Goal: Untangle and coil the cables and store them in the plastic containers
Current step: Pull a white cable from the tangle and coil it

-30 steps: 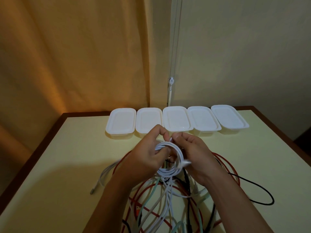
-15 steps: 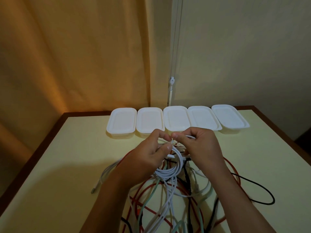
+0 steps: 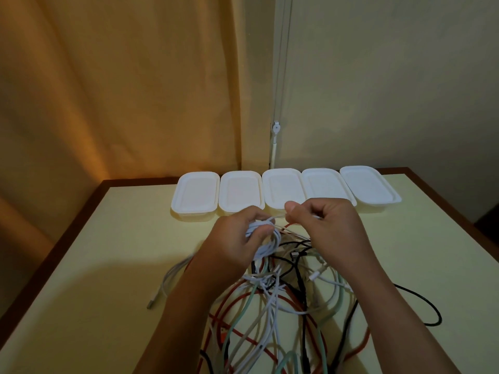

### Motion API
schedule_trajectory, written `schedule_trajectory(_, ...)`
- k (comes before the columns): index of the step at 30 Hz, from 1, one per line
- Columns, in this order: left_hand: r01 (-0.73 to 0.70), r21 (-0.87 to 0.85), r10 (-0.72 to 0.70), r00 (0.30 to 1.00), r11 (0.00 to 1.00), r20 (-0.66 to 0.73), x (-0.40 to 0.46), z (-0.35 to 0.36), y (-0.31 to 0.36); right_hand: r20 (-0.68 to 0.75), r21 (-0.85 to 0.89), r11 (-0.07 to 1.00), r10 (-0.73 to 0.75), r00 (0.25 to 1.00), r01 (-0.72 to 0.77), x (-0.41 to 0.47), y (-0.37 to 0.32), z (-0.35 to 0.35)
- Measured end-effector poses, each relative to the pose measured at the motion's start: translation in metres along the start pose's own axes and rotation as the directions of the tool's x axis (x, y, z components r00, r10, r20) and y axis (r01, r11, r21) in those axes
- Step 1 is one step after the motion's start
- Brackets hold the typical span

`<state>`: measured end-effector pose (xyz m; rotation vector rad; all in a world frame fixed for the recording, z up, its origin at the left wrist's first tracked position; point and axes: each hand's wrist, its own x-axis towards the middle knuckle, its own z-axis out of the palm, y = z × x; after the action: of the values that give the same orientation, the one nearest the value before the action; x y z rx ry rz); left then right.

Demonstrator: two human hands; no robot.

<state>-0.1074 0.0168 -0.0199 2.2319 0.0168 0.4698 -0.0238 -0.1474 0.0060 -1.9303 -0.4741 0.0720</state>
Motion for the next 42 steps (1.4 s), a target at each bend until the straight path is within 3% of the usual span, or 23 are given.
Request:
schedule_trajectory(6,0.008,0.006,-0.006,0.947,1.000,-0.322,0.002,0.008,-0.009,0.214,0.112,0.984,0.114,0.970,-0.140,-0.008,-0.003,0.016)
schedule_trajectory(9,0.025,-0.068,-0.049,0.920,0.997,-0.388,0.004,0.012,-0.006,0.300,0.233,0.945,0.154,0.941,-0.229,-0.011,-0.006,0.021)
schedule_trajectory(13,0.120,-0.277,-0.203,0.933,0.953,-0.297,0.006,0.015,-0.005,0.317,0.300,0.911,0.185,0.930,-0.283,-0.013,-0.007,0.023)
schedule_trajectory(17,0.143,-0.428,-0.249,0.947,0.892,-0.202,0.005,0.013,-0.003,0.230,0.203,0.946,0.205,0.951,-0.253,-0.014,-0.008,0.026)
schedule_trajectory(20,0.116,-0.489,-0.225,0.960,0.864,-0.169,0.005,0.010,0.003,0.154,0.071,0.988,0.124,0.980,-0.136,-0.014,-0.003,0.028)
schedule_trajectory(23,0.075,-0.534,-0.205,0.960,0.842,-0.189,0.007,0.007,0.010,0.071,-0.055,0.996,-0.061,0.996,0.065,-0.012,0.003,0.032)
schedule_trajectory(26,0.029,-0.602,-0.188,0.961,0.798,-0.202,0.008,0.004,0.019,0.013,-0.040,0.982,-0.183,0.983,0.183,-0.009,0.003,0.033)
schedule_trajectory(32,0.060,-0.675,-0.162,0.983,0.735,-0.089,0.008,0.006,0.018,0.007,0.019,0.986,-0.166,0.986,0.165,-0.008,0.006,0.031)
schedule_trajectory(37,0.105,-0.529,-0.090,0.995,0.842,0.054,0.002,0.006,0.023,-0.159,-0.093,0.975,-0.213,0.964,0.201,-0.005,0.009,0.027)
schedule_trajectory(42,0.103,-0.563,-0.091,0.995,0.820,0.050,-0.001,0.008,0.025,-0.160,-0.127,0.977,-0.189,0.969,0.170,-0.005,0.011,0.029)
